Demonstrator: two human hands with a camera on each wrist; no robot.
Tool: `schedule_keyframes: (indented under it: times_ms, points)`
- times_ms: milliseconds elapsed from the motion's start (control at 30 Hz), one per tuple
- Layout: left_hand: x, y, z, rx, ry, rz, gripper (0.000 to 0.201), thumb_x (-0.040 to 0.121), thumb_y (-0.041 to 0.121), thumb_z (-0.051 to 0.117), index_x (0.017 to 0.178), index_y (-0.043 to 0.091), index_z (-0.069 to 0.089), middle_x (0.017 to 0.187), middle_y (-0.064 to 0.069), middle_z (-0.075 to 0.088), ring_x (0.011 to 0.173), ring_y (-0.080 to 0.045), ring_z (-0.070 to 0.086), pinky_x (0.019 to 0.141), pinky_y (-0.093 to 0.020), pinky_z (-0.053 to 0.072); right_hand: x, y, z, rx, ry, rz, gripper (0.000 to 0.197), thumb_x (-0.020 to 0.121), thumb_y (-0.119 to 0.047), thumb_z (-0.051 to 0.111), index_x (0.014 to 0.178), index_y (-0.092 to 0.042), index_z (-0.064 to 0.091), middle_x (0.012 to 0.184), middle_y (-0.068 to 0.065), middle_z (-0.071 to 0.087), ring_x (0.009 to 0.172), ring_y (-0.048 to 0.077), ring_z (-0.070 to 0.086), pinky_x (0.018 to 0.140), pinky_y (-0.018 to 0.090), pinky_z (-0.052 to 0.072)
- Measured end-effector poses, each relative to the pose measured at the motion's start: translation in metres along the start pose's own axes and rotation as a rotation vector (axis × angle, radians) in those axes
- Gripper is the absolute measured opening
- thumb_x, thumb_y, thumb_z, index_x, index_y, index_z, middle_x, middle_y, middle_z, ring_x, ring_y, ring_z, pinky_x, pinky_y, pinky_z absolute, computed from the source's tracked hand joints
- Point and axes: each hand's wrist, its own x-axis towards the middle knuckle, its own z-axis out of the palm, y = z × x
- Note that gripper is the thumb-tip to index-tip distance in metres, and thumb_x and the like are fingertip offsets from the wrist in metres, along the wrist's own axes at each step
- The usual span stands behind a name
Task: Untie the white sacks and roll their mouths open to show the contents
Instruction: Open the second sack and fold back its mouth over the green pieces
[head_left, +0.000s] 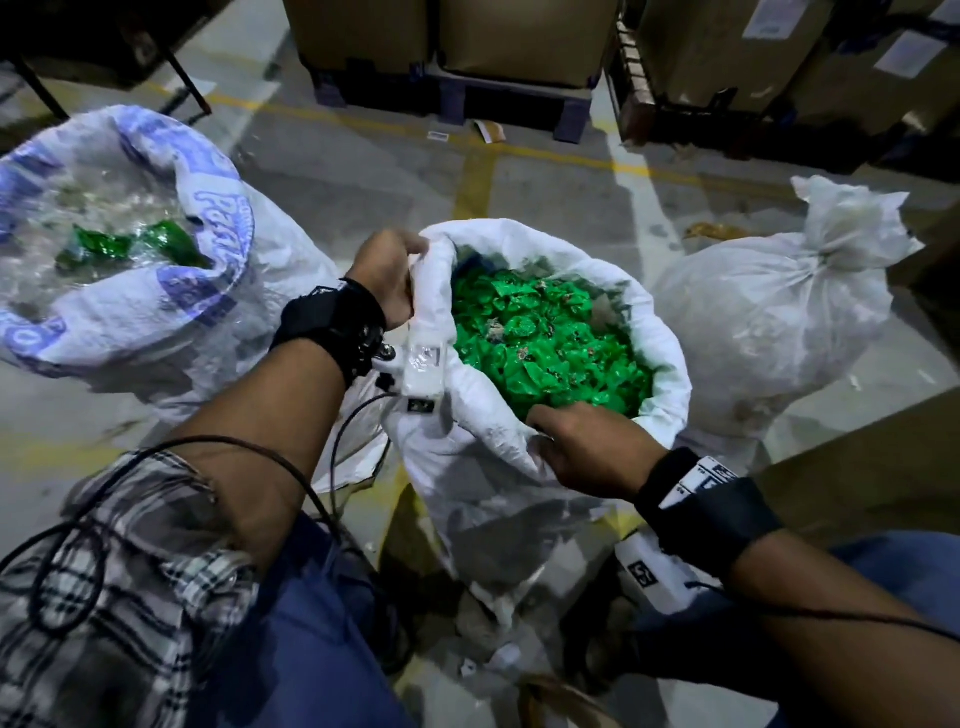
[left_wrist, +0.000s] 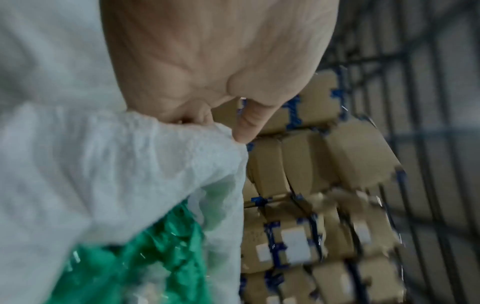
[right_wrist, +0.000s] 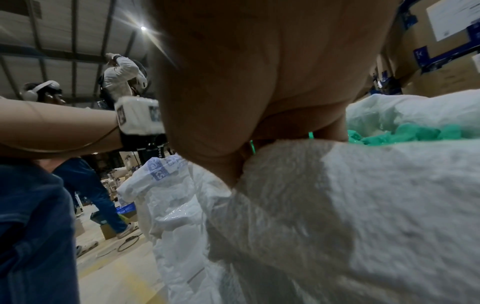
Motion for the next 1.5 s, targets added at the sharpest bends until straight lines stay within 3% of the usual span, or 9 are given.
schedule_keyframes:
  times_ms: [100, 233, 467, 767, 900, 1033, 1167, 1267, 1500]
  points:
    - [0.004, -0.003, -0.002, 0.712, 0.178, 0.114, 0.065, 0.093, 0.033, 0.061, 0.143, 0.001, 0.033, 0.119, -0.022, 0.061, 0.094, -0.038, 0.068, 0.082, -0.048, 0.057, -0.001, -0.001, -0.001, 0.103, 0.016, 0.003, 0.034, 0.103, -0.047, 0.041, 0.096, -0.017, 0.056, 0.095, 0.010, 0.063, 0.091, 0.033, 0.060, 0.076, 0.046, 0.050]
    - [-0.003, -0.024, -0.006, 1.608, 0.227, 0.069, 0.115, 0.090, 0.045, 0.066, 0.155, 0.001, -0.017, 0.147, -0.026, 0.047, 0.133, -0.039, 0.050, 0.108, -0.042, 0.040, -0.001, 0.005, 0.000, 0.103, -0.024, 0.046, 0.042, 0.098, -0.059, 0.044, 0.090, -0.020, 0.056, 0.090, 0.006, 0.062, 0.086, 0.029, 0.059, 0.075, 0.044, 0.052]
    - [0.003, -0.018, -0.003, 1.326, 0.164, 0.062, 0.072, 0.099, 0.015, 0.053, 0.156, -0.003, 0.013, 0.151, -0.026, 0.042, 0.135, -0.038, 0.049, 0.110, -0.045, 0.044, 0.001, 0.006, 0.005, 0.038, -0.038, -0.017, 0.033, 0.097, -0.059, 0.043, 0.086, -0.029, 0.041, 0.093, 0.007, 0.062, 0.089, 0.032, 0.059, 0.071, 0.043, 0.051]
    - [-0.009, 0.002, -0.007, 0.174, 0.057, -0.188, 0.039, 0.099, 0.004, 0.034, 0.070, -0.001, 0.059, 0.068, -0.010, 0.055, 0.043, -0.022, 0.058, 0.047, -0.022, 0.051, 0.006, 0.014, -0.006, -0.048, 0.085, 0.127, 0.058, 0.078, -0.082, 0.045, 0.083, -0.025, 0.052, 0.078, -0.002, 0.063, 0.076, 0.027, 0.061, 0.056, 0.033, 0.041]
    - [-0.014, -0.002, 0.000, 0.061, 0.023, -0.216, 0.022, 0.087, 0.010, 0.037, 0.078, 0.008, 0.057, 0.074, -0.008, 0.053, 0.064, -0.022, 0.051, 0.070, -0.025, 0.042, 0.008, 0.004, -0.003, -0.145, 0.158, 0.135, 0.052, 0.074, -0.077, 0.051, 0.090, -0.027, 0.052, 0.081, 0.001, 0.066, 0.076, 0.029, 0.065, 0.057, 0.032, 0.035]
    - [-0.015, -0.011, 0.010, 0.433, -0.027, -0.141, 0.041, 0.091, 0.023, 0.052, 0.128, 0.005, 0.049, 0.113, -0.012, 0.062, 0.090, -0.027, 0.065, 0.088, -0.035, 0.056, 0.008, 0.000, 0.008, -0.170, 0.178, 0.145, 0.051, 0.075, -0.073, 0.055, 0.092, -0.025, 0.055, 0.080, 0.003, 0.067, 0.076, 0.030, 0.067, 0.059, 0.031, 0.032]
    - [-0.018, -0.026, 0.012, 1.577, 0.377, 0.214, 0.113, 0.086, 0.058, 0.066, 0.157, 0.028, -0.017, 0.156, -0.031, 0.020, 0.119, -0.047, 0.055, 0.097, -0.047, 0.048, 0.012, -0.004, 0.012, -0.163, 0.217, 0.175, 0.043, 0.077, -0.065, 0.054, 0.084, -0.022, 0.051, 0.077, 0.007, 0.067, 0.075, 0.034, 0.066, 0.059, 0.032, 0.030]
    - [-0.020, -0.034, 0.017, 1.746, 0.396, 0.325, 0.086, 0.095, 0.045, 0.059, 0.159, 0.040, 0.002, 0.144, -0.029, 0.036, 0.110, -0.039, 0.060, 0.078, -0.037, 0.046, 0.018, -0.004, 0.009, -0.181, 0.255, 0.197, 0.038, 0.081, -0.062, 0.051, 0.078, -0.024, 0.045, 0.075, 0.008, 0.067, 0.073, 0.035, 0.066, 0.061, 0.033, 0.030]
    - [-0.014, -0.033, 0.014, 1.676, 0.183, 0.277, 0.058, 0.087, 0.019, 0.057, 0.144, 0.022, 0.049, 0.131, -0.015, 0.061, 0.117, -0.034, 0.060, 0.091, -0.034, 0.052, 0.017, -0.007, 0.012, -0.228, 0.279, 0.136, 0.034, 0.088, -0.053, 0.052, 0.087, -0.020, 0.056, 0.071, 0.011, 0.065, 0.070, 0.033, 0.067, 0.076, 0.038, 0.043]
